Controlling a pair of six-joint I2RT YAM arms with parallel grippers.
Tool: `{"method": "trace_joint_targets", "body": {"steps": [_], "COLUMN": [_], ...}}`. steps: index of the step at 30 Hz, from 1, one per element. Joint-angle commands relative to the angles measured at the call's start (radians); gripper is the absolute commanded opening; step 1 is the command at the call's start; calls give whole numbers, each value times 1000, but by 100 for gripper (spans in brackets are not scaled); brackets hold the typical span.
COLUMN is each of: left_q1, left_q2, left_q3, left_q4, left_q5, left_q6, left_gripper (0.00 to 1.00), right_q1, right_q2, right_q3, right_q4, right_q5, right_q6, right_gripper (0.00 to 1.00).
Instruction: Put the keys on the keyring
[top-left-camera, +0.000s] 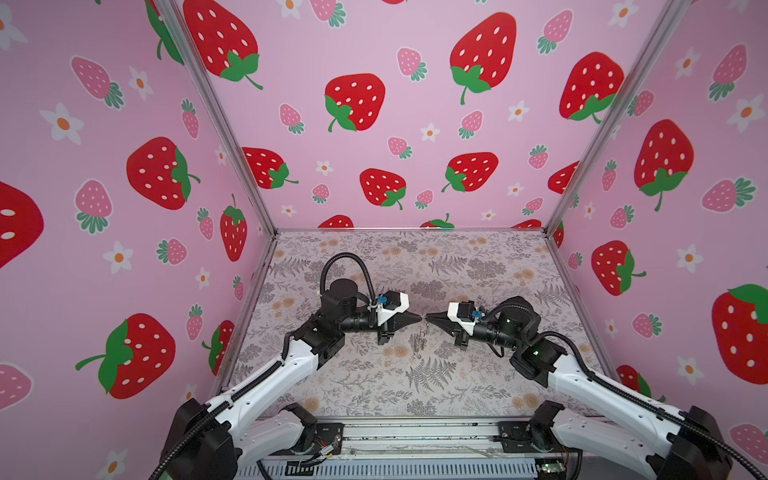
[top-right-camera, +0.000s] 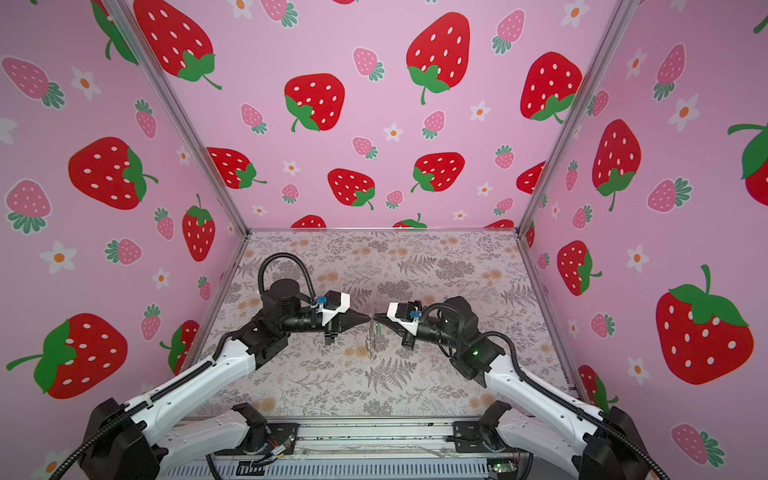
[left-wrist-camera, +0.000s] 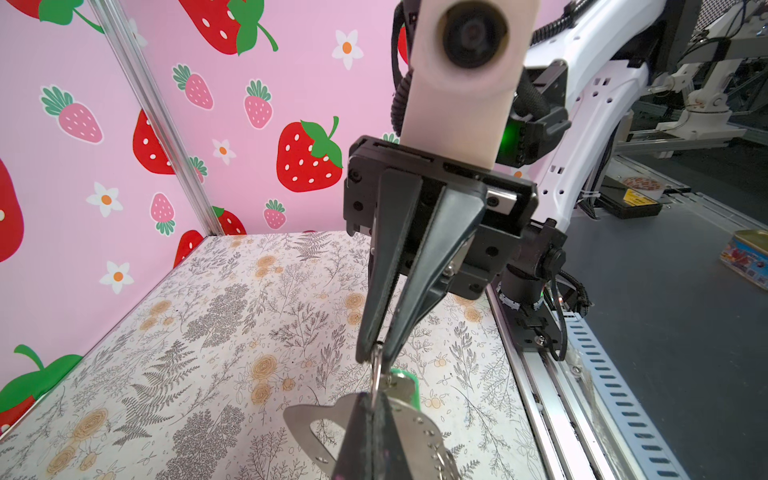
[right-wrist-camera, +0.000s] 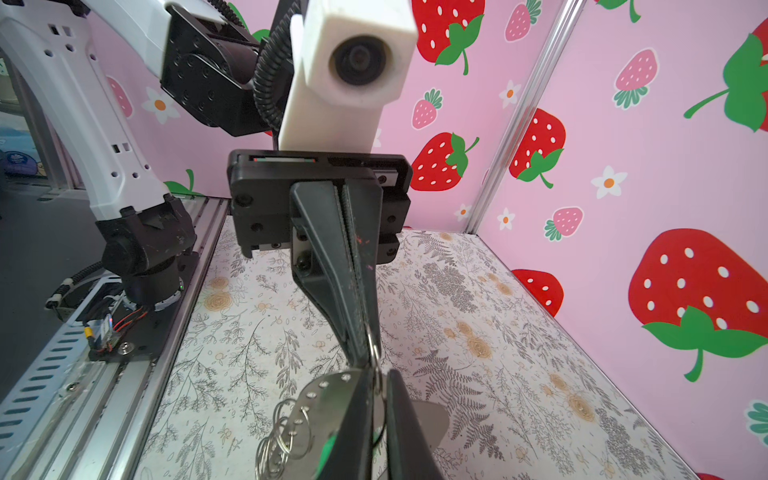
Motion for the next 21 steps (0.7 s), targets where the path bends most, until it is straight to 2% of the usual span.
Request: {"method": "trace_joint_targets", "body": {"steps": [1,12,19,21], "left_q1": [-4,-25,-32,-31], "left_q2": [-3,11,11,4], "left_q3": [57,81,89,97], "left_q4": [15,-14,-48,-94], "left_q5": [24,2,-2,-27], "left_q6": [10,22,42,70], "left_gripper": [0,0,0,0], "right_q1": [9,18,19,19], "right_q2": [-4,-14,-14,-21], "right_q3": [0,-2,-1,4], "right_q4": [22,12,3,-16], "right_q5": [15,48,53,59], "right_q6": [-24,-39,-42,-47], "right_gripper": [9,11,0,0]}}
